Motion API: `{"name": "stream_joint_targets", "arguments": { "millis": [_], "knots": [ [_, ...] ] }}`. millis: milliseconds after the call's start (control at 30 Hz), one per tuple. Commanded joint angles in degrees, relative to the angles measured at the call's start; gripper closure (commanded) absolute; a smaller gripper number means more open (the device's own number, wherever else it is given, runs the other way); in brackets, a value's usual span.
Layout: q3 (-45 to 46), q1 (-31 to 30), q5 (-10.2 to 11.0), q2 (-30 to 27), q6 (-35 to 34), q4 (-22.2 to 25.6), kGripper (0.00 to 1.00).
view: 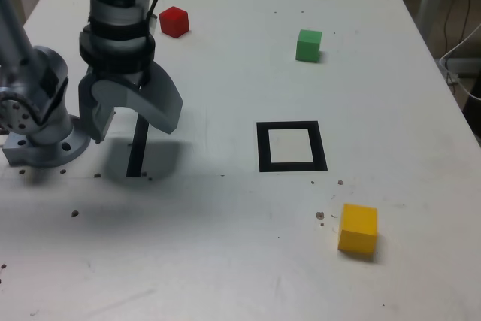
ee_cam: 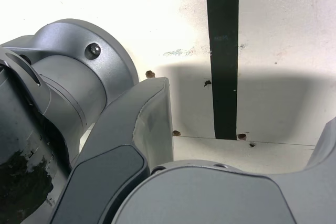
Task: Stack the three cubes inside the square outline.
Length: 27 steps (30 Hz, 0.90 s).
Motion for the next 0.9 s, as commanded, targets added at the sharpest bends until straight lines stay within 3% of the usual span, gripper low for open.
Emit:
{"name": "stream_joint_targets", "arguments": {
  "millis": [0,867],
  "knots": [
    [-0.3,0.0,-0.1,0.1,0.1,0.2,0.01],
    [-0.7,0.0,-0.3,1.5,0.1,-0.8,0.00]
  ]
}}
